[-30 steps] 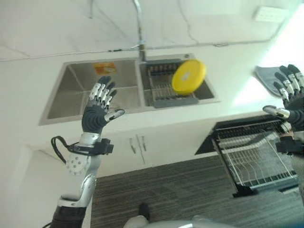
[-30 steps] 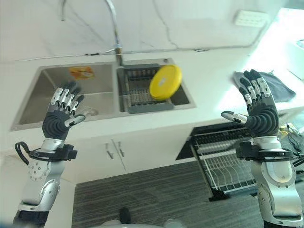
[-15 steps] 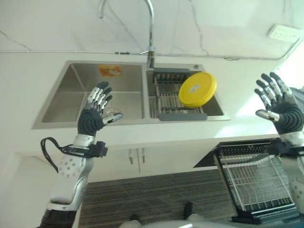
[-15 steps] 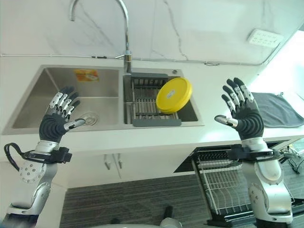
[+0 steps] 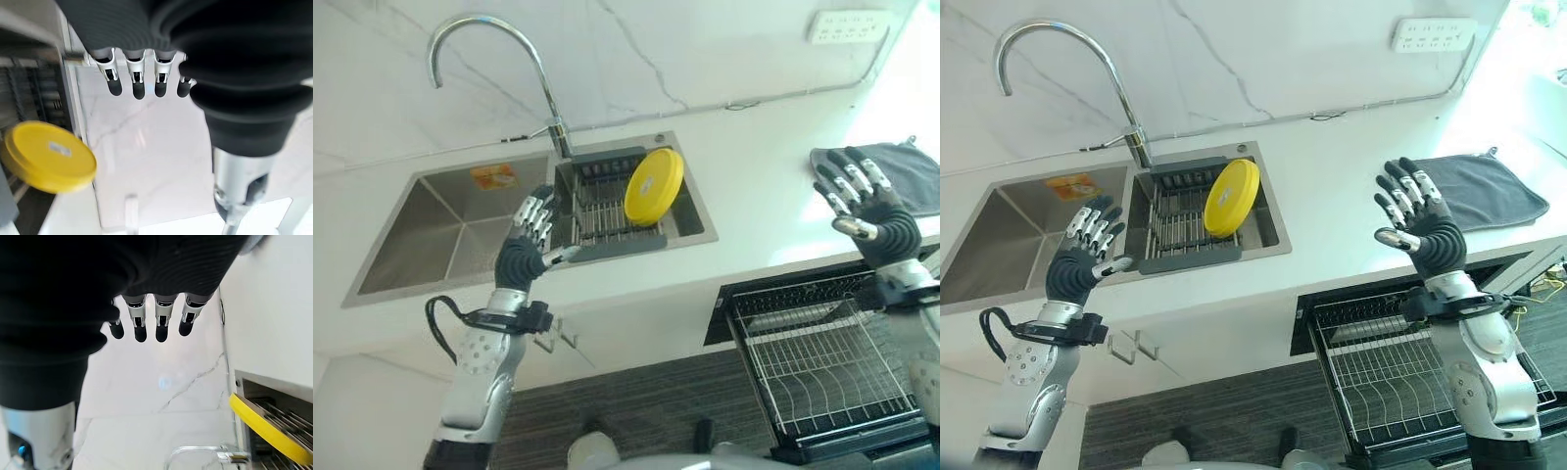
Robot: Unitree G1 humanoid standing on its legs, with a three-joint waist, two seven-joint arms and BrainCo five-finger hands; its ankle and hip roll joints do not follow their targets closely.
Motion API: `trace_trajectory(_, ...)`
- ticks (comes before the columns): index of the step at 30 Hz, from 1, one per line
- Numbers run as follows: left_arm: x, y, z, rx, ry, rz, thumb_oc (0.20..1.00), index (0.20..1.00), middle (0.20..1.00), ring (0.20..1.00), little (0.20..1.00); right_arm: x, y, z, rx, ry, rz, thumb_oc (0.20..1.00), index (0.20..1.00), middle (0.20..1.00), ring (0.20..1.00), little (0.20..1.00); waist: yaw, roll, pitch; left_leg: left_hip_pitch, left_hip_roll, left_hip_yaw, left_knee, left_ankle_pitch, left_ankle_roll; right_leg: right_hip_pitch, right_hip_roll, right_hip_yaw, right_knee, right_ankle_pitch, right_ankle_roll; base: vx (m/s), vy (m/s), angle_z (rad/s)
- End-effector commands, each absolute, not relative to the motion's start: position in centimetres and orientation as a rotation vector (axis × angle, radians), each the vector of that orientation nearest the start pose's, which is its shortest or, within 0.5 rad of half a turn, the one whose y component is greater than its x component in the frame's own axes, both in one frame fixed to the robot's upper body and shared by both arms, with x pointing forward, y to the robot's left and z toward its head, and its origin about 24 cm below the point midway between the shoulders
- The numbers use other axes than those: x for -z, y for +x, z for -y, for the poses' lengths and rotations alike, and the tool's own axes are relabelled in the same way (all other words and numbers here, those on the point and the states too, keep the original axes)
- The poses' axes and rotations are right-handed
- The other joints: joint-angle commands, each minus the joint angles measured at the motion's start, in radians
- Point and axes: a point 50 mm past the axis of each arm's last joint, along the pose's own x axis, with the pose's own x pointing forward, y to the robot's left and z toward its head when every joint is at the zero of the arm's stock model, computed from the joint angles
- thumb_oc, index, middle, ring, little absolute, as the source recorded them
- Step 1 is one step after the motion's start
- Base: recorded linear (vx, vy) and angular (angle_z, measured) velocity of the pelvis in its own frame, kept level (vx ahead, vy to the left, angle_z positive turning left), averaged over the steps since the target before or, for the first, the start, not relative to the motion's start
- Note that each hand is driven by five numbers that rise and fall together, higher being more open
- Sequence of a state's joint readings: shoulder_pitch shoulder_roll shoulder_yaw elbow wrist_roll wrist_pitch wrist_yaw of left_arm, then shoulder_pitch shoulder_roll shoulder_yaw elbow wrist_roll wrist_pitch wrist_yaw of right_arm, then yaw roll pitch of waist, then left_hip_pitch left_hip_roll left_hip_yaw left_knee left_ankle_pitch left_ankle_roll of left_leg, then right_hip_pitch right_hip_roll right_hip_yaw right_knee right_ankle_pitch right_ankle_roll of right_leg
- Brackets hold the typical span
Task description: Place the dishes in the dishwasher.
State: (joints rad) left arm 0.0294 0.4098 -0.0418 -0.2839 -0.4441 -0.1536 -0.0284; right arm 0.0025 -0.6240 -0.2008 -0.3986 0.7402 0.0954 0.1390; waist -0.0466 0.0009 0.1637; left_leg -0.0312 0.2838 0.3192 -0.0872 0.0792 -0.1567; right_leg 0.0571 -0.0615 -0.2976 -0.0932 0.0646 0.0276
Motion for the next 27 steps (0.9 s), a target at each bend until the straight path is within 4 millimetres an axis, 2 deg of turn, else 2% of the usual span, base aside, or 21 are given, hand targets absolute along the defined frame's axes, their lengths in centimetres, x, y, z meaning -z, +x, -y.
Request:
trace_trajectory(1, -14.9, 23.2, -20.2, 0.174, -0.019, 0.508, 1.0, 1.0, 1.0, 1.0, 1.0, -20.6, 23.9, 23.2, -0.304, 0.048, 0.468, 1.0, 1.0, 1.0, 1.0, 1.0, 0.002, -0.013, -0.035, 0.114, -0.062, -0.015, 0.0, -0.026, 0.01, 0.066, -0.106, -0.016, 0.006, -0.06, 0.11, 0.09, 0.299, -0.22)
trace_trajectory(5, -15.5, 23.8, -20.2, 0.201, 0.006, 0.512, 1.0, 1.0, 1.0, 1.0, 1.0, -19.8, 23.8, 23.1, -0.314, 0.226, 0.452, 1.0, 1.0, 1.0, 1.0, 1.0, 0.015, -0.026, -0.036, 0.127, -0.114, -0.047, 0.0, -0.069, 0.04, 0.074, -0.16, -0.07, 0.027, -0.029, 0.155, 0.13, 0.349, 0.03)
trace_trajectory(10, -15.5, 24.1, -20.0, 0.229, 0.034, 0.489, 1.0, 1.0, 1.0, 1.0, 1.0, -18.8, 24.0, 22.6, -0.346, 0.439, 0.418, 1.0, 1.0, 1.0, 1.0, 1.0, 0.034, -0.041, -0.029, 0.132, -0.142, -0.065, 0.0, -0.091, 0.075, 0.043, -0.184, -0.076, 0.133, -0.015, 0.16, 0.07, 0.122, 0.23)
trace_trajectory(11, -15.5, 24.0, -19.8, 0.242, 0.063, 0.49, 1.0, 1.0, 1.0, 1.0, 1.0, -18.3, 24.2, 22.3, -0.355, 0.52, 0.408, 1.0, 1.0, 1.0, 1.0, 1.0, 0.046, -0.045, -0.026, 0.127, -0.142, -0.074, 0.0, -0.093, 0.083, 0.037, -0.172, -0.079, 0.121, -0.023, 0.156, 0.01, -0.148, 0.1)
trace_trajectory(12, -15.7, 24.1, -19.8, 0.239, 0.074, 0.498, 1.0, 1.0, 1.0, 1.0, 1.0, -18.1, 24.5, 21.9, -0.377, 0.569, 0.405, 1.0, 1.0, 1.0, 1.0, 1.0, 0.06, -0.051, -0.022, 0.124, -0.134, -0.064, 0.0, -0.095, 0.077, 0.041, -0.172, -0.114, 0.061, 0.002, 0.161, 0.0, -0.225, -0.03)
trace_trajectory(14, -15.8, 24.3, -19.5, 0.232, 0.085, 0.499, 1.0, 1.0, 1.0, 1.0, 1.0, -18.1, 24.9, 21.4, -0.399, 0.596, 0.398, 1.0, 1.0, 1.0, 1.0, 1.0, 0.068, -0.057, -0.018, 0.125, -0.128, -0.046, 0.0, -0.093, 0.078, 0.048, -0.17, -0.128, 0.025, 0.02, 0.167, -0.02, -0.21, -0.22)
trace_trajectory(18, -15.1, 24.5, -19.1, 0.227, 0.073, 0.468, 1.0, 1.0, 1.0, 1.0, 1.0, -18.4, 25.8, 21.5, -0.38, 0.586, 0.378, 1.0, 1.0, 1.0, 1.0, 1.0, 0.071, -0.054, -0.038, 0.131, -0.125, -0.042, 0.0, -0.092, 0.073, 0.056, -0.139, -0.104, 0.006, -0.013, 0.15, 0.03, -0.111, -0.15)
trace_trajectory(21, -14.5, 24.5, -19.3, 0.205, 0.057, 0.438, 1.0, 1.0, 1.0, 1.0, 1.0, -18.9, 26.5, 22.2, -0.348, 0.565, 0.367, 1.0, 1.0, 1.0, 1.0, 1.0, 0.074, -0.045, -0.055, 0.145, -0.115, -0.034, 0.0, -0.094, 0.061, 0.071, -0.123, -0.094, 0.006, -0.043, 0.133, 0.04, -0.059, -0.02)
trace_trajectory(27, -14.0, 24.6, -19.4, 0.203, 0.041, 0.419, 1.0, 1.0, 1.0, 1.0, 1.0, -19.2, 27.6, 23.8, -0.26, 0.537, 0.401, 1.0, 1.0, 1.0, 1.0, 1.0, 0.075, -0.031, -0.068, 0.158, -0.099, -0.04, 0.0, -0.091, 0.047, 0.088, -0.11, -0.093, 0.006, -0.061, 0.12, 0.01, -0.024, -0.01)
